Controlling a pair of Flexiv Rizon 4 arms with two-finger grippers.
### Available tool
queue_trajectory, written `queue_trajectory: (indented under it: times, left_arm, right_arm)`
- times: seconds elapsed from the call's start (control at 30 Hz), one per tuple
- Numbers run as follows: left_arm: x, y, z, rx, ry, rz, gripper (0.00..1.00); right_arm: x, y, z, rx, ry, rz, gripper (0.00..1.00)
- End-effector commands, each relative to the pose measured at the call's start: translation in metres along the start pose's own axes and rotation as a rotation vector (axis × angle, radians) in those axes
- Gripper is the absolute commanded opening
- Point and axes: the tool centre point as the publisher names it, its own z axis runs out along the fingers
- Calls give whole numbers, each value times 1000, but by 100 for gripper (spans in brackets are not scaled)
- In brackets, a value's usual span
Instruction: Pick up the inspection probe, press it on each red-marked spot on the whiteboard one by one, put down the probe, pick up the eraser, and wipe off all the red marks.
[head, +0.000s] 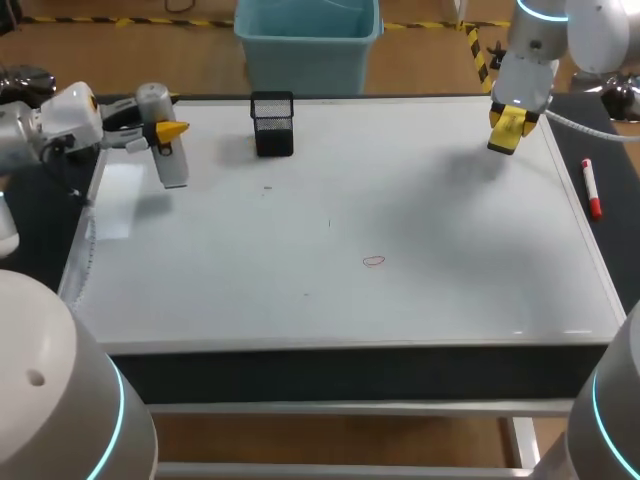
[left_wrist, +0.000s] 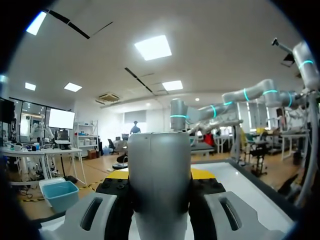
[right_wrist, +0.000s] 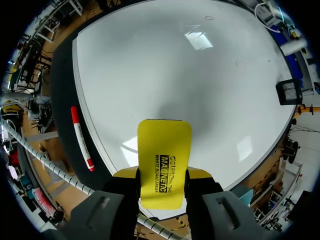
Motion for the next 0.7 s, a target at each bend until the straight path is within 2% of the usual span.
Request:
queue_trajectory:
  times: [0.03,0.43,0.53,0.7]
  left_arm:
    - [-2,-2,-1,-1,9,-1,0]
    - [-2,-2,-1,-1,9,-1,0]
    - [-2,-2,-1,-1,9,-1,0]
    - [-2,-2,-1,-1,9,-1,0]
  right_arm:
    - [0,-1,-1,-1,5,-3,0]
    - [0,-1,-1,-1,5,-3,0]
    - [-6,13,-3,-18,-63,-56,0]
    - [-13,38,3,25,-27,-108,0]
